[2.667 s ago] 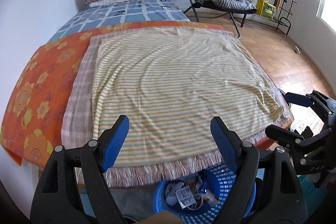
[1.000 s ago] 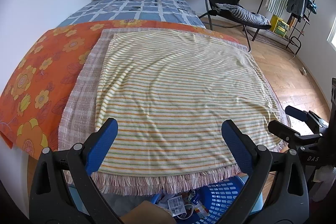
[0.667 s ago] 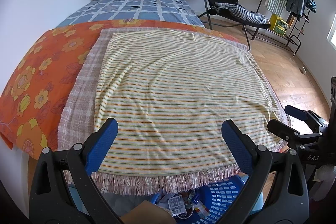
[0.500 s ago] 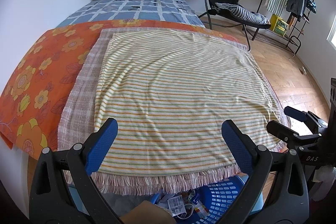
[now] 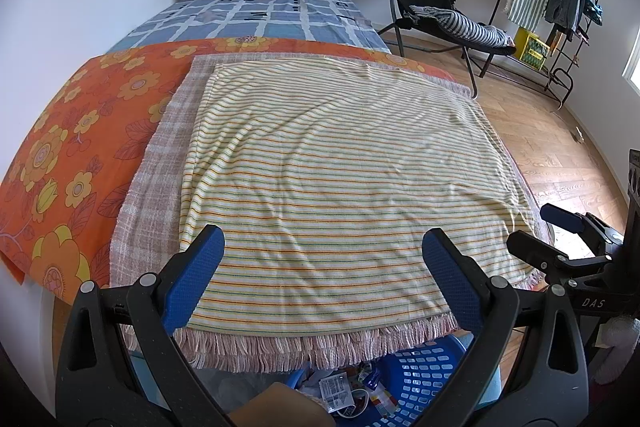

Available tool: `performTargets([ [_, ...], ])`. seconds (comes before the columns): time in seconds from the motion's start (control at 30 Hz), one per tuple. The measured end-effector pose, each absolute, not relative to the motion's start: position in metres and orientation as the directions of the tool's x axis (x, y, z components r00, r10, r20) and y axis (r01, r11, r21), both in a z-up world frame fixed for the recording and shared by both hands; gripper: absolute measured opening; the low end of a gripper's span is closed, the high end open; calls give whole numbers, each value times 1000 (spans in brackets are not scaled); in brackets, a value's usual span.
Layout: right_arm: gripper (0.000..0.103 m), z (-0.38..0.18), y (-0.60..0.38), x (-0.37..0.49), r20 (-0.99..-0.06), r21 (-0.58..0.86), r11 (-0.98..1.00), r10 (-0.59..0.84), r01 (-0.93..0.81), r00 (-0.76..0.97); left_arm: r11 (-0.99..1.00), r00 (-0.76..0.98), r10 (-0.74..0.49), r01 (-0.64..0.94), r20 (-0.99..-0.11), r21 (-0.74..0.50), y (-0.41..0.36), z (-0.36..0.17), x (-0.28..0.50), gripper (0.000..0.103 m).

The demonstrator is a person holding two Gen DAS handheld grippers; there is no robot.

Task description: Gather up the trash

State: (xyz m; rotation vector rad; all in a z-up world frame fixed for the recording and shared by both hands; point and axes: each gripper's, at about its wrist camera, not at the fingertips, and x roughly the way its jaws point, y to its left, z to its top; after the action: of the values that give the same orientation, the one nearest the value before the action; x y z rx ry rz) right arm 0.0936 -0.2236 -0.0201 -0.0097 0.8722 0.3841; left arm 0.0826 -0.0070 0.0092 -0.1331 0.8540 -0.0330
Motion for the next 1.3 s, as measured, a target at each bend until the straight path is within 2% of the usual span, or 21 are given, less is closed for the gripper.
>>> performTargets([
  [1.3,103,-28,-224,93,-760,168,934,326,-315,562,992,656,-79,-23,-751,-125,-9,9,83,101],
])
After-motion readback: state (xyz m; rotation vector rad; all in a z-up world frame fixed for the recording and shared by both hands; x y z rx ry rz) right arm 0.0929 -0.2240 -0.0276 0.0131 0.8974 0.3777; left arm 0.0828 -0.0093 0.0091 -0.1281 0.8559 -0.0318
